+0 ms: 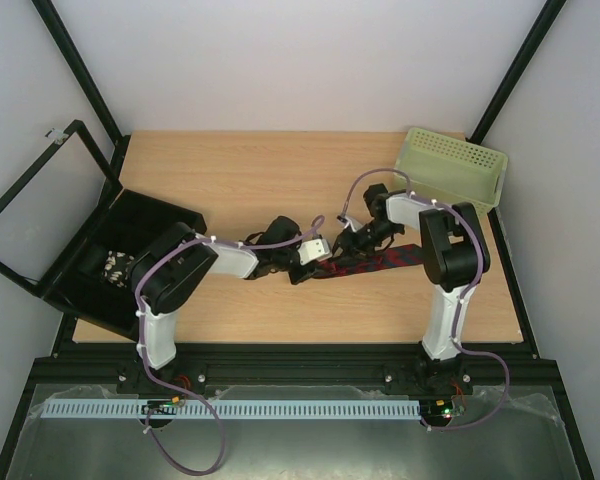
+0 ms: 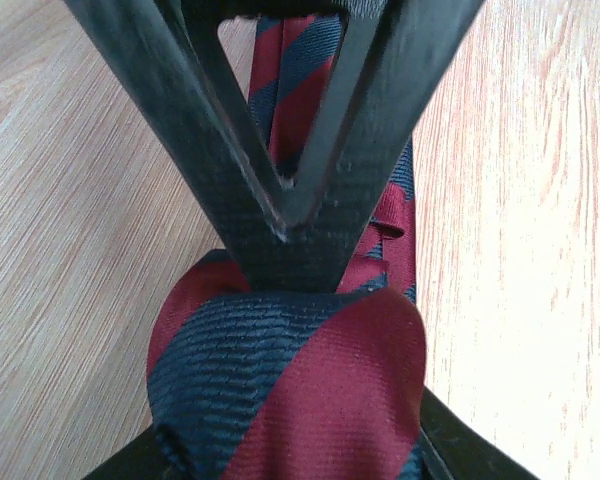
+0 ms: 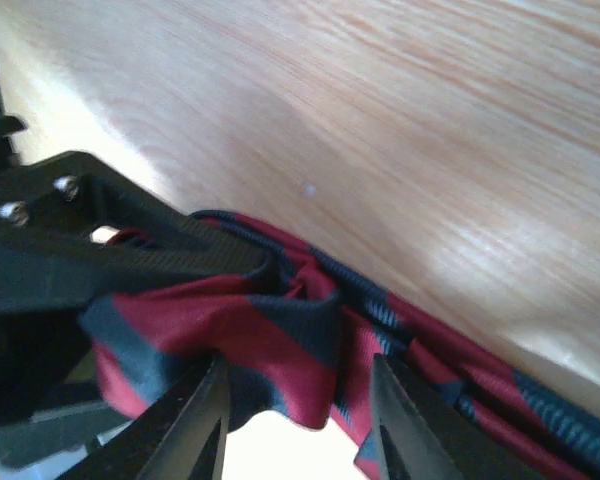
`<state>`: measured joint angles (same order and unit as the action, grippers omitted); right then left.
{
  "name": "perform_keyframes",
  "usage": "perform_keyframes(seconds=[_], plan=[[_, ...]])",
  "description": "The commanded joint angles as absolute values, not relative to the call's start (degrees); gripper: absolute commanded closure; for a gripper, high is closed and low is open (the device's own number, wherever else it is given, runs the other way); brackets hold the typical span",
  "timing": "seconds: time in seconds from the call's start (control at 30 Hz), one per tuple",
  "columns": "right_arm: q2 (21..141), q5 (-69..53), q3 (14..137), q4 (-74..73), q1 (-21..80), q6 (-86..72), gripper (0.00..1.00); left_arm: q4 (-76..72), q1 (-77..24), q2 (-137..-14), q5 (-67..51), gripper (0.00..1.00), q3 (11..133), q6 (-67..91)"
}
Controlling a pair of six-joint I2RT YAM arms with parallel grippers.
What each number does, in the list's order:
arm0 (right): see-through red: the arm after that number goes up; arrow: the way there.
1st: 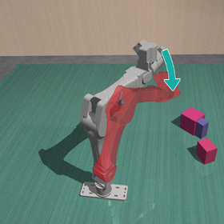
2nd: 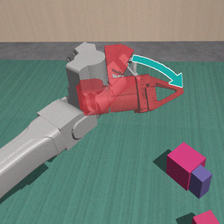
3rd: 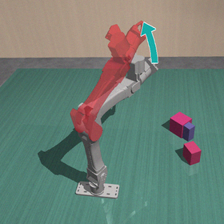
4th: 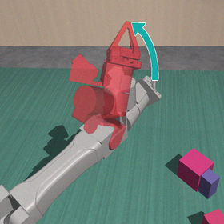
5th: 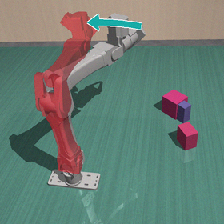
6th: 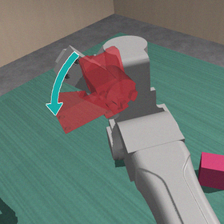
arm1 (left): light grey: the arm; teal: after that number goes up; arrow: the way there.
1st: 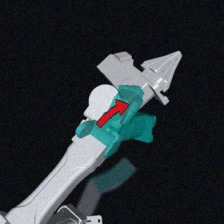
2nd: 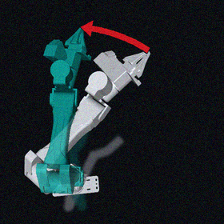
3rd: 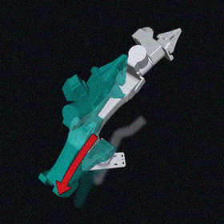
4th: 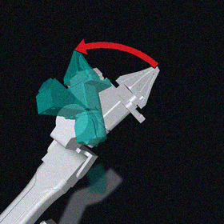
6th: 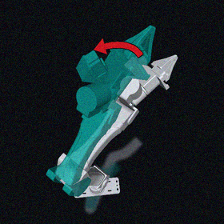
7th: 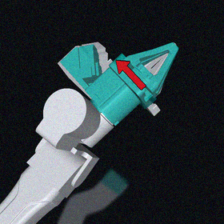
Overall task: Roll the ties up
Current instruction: Roll the tie at the center of the board.
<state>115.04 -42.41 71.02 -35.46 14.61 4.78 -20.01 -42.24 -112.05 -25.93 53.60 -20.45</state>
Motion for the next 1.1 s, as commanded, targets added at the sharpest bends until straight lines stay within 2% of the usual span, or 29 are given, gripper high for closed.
perform_keyframes(seconds=[0.0, 0.27, 0.33, 0.53, 0.57, 0.63, 0.8, 0.93, 1.07], plan=[[111.2, -47.7, 72.4, -42.3, 14.4, 6.2, 0.56, -9.9, -42.4, -113.0, -21.4, 0.73, 51.4, -24.2], [113.2, -50.7, 72.5, -41.1, 17.7, 3.2, 0.55, -9.1, -42.4, -113.1, -21.4, 0.70, 52.1, -23.6], [114.7, -48.0, 72.5, -40.5, 17.9, 3.3, 0.61, -9.2, -42.4, -113.1, -21.3, 0.70, 52.0, -23.6], [116.5, -40.9, 72.1, -39.9, 17.1, 3.3, 0.96, -9.5, -42.4, -112.8, -21.4, 0.69, 52.0, -23.6], [116.5, -40.0, 71.9, -40.0, 16.8, 3.3, 0.98, -9.6, -42.3, -112.7, -21.4, 0.68, 52.1, -23.5], [116.7, -38.7, 71.2, -40.1, 16.1, 3.7, 0.99, -9.6, -42.4, -112.5, -22.1, 0.62, 53.1, -23.2], [118.1, -35.9, 68.7, -40.2, 13.2, 5.4, 0.99, -10.3, -42.4, -110.1, -24.6, 0.38, 56.8, -22.8], [118.2, -32.0, 66.7, -39.8, 10.8, 7.0, 0.99, -12.7, -42.4, -108.0, -26.2, 0.30, 57.5, -21.6], [117.6, -28.6, 65.2, -38.6, 9.8, 8.7, 0.99, -14.3, -42.4, -107.9, -26.6, 0.27, 56.6, -19.6]])
